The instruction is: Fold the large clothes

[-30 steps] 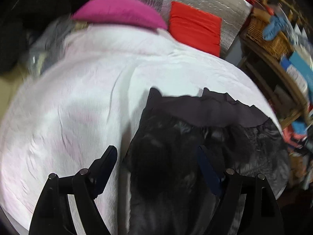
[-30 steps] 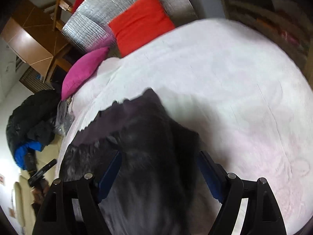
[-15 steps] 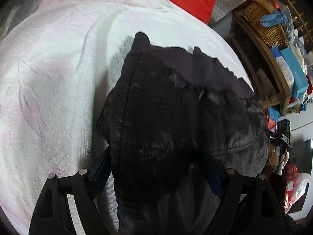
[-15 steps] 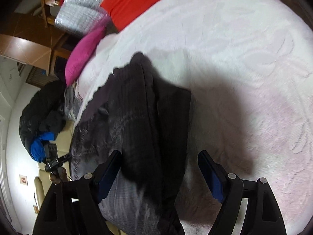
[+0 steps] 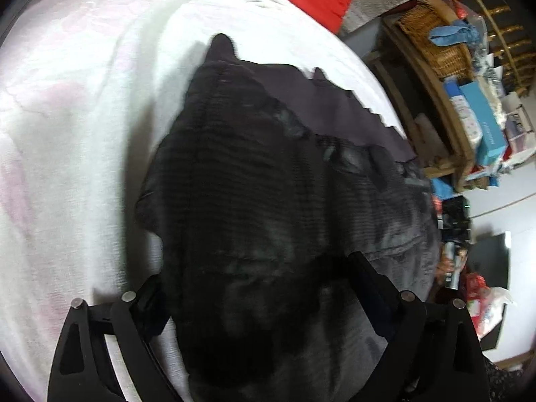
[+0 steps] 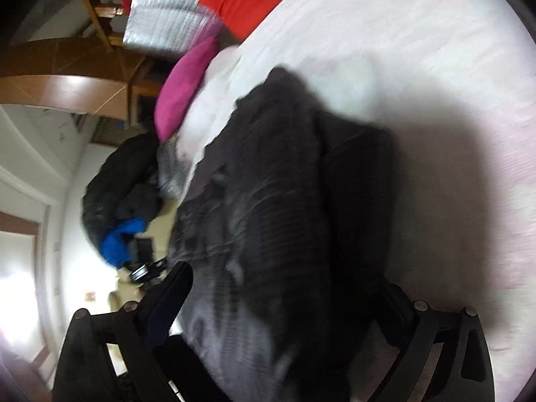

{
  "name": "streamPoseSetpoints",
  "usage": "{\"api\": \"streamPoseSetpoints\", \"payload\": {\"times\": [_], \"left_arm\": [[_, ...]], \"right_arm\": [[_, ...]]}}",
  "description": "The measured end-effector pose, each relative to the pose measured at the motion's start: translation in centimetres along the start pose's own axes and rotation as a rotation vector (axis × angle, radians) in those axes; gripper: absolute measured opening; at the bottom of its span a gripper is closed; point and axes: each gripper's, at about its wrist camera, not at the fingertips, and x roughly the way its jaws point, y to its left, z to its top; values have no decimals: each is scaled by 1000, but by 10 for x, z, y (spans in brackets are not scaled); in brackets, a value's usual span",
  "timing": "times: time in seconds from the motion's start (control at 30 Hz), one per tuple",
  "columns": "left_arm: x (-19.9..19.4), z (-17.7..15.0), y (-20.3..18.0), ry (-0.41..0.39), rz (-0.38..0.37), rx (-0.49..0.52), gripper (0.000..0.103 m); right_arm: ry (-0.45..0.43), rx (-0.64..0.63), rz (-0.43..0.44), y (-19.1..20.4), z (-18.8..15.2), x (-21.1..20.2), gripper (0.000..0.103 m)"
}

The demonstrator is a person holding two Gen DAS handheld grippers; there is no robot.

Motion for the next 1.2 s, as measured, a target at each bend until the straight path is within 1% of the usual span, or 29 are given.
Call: {"api": "streamPoseSetpoints", "payload": {"times": [0.03,0.13,0.17,0.2,0.23,0.37,0.4,0.43,0.47,0.5,0.53,0.57,0.63,0.67,0.7,0.73,0.77,0.83,0.9,0.93,0.97,1.07,1.13,1.17,1.2], "left_arm": [[3,1,-3,1,-21,0,94],[12,5,-13,3,-34,8,94],[14,6,-15,3,-55,5,94],[14,6,-17,-5,-70,-5,94],[16,8,-17,-8,-72,-20,94],[20,13,-19,-35,-71,-70,93],[19,13,-20,-44,-65,-71,91],[18,13,-21,-53,-55,-71,86],[17,14,-23,-62,-41,-70,83],[17,13,-24,-68,-29,-69,76],[16,13,-25,-73,-21,-71,73],[17,14,-26,-79,-13,-77,66],[14,15,-24,-86,1,-92,55],[12,17,-23,-91,11,-97,51],[10,16,-22,-96,19,-96,44],[9,16,-23,-101,23,-93,42],[7,17,-26,-113,25,-89,39],[-1,16,-30,-135,24,-82,33],[-13,18,-37,-179,16,-65,30],[-18,18,-41,-202,4,-55,27],[-26,19,-47,-229,-23,-43,26],[-40,19,-68,-288,-62,4,25],[-44,17,-76,-309,-55,35,25],[-42,16,-77,-316,-41,44,26],[-36,17,-73,-309,-10,33,26]], "right_arm": [[11,-15,1,4,-1,6,100],[46,-52,9,18,-4,28,101],[49,-65,18,23,-4,34,101],[61,-59,47,25,-4,37,101],[62,-50,64,26,-5,41,101],[47,-45,39,34,-8,54,100],[37,-41,43,35,-10,53,99],[29,-42,47,37,-12,52,98],[20,-62,40,43,-15,52,97],[16,-98,18,51,-17,53,96],[12,-124,-2,55,-19,53,94],[7,-151,-32,61,-21,53,93],[4,-181,-89,64,-20,54,84],[-4,-194,-133,65,-20,55,80],[-14,-200,-163,66,-20,56,70],[-24,-211,-196,67,-21,55,63],[-41,-233,-249,70,-22,55,54],[-66,-249,-273,72,-22,52,48],[-98,-267,-272,78,-22,46,44],[-118,-278,-269,82,-22,42,42],[-132,-284,-262,86,-23,40,41],[-191,-308,-216,98,-22,25,40],[-211,-330,-202,103,-23,19,40],[-219,-331,-201,102,-24,19,40],[-214,-317,-201,98,-23,20,40]]}}
